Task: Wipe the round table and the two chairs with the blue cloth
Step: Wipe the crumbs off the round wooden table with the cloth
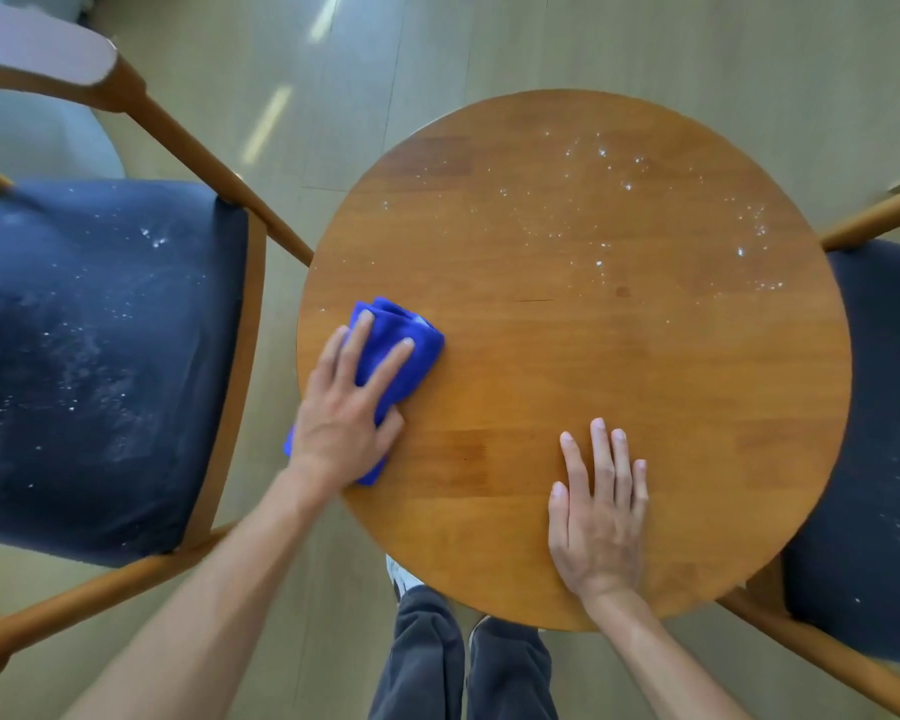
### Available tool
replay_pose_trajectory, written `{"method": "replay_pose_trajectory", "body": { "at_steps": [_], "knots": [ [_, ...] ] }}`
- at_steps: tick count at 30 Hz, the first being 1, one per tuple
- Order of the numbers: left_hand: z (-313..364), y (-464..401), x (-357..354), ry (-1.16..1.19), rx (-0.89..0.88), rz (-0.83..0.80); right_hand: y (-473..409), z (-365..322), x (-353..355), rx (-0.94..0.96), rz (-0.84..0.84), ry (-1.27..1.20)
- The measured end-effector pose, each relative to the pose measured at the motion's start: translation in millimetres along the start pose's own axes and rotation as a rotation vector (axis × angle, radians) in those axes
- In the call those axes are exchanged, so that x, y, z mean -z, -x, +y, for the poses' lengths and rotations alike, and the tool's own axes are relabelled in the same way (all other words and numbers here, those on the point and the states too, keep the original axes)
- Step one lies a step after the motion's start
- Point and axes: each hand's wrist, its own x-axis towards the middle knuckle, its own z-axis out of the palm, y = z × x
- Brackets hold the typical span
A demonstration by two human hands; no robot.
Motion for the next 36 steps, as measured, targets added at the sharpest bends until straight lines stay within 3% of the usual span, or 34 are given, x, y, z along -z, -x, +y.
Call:
{"method": "replay_pose_trajectory", "body": {
  "at_steps": [3,7,14,19,23,28,32,36],
  "knots": [
    [-21.9,-14.4,9.1,-0.01,0.098,-0.016,-0.1,-0.6,-0.1,-0.003,-0.001,-0.007],
    [14.2,6.3,2.8,-0.012,0.189,0.025,0.2,-0.5,-0.5,-0.003,-0.004,0.003],
    [115.5,90.7,-27.7,0.102,-0.14,-0.064,1.3,1.0,-4.0,0.002,0.02,0.026],
    [84.3,81.5,-27.3,0.138,-0.294,-0.067,1.0,-0.2,-2.9,-0.003,0.008,0.018],
    [21.1,31.8,-10.3,0.092,-0.133,0.042,-0.2,-1.8,-1.1,-0.019,-0.012,0.008],
    [-52.5,-42.8,9.9,0.033,0.089,0.051,-0.9,-2.3,-3.5,-0.02,-0.031,0.01],
    [-46.1,-53.9,11.0,0.022,0.161,0.079,-0.1,0.4,-2.5,-0.015,-0.03,0.031],
    [-0.1,-11.1,2.9,-0.003,0.138,0.061,0.5,-0.6,-2.4,-0.014,-0.034,0.041]
  ]
}}
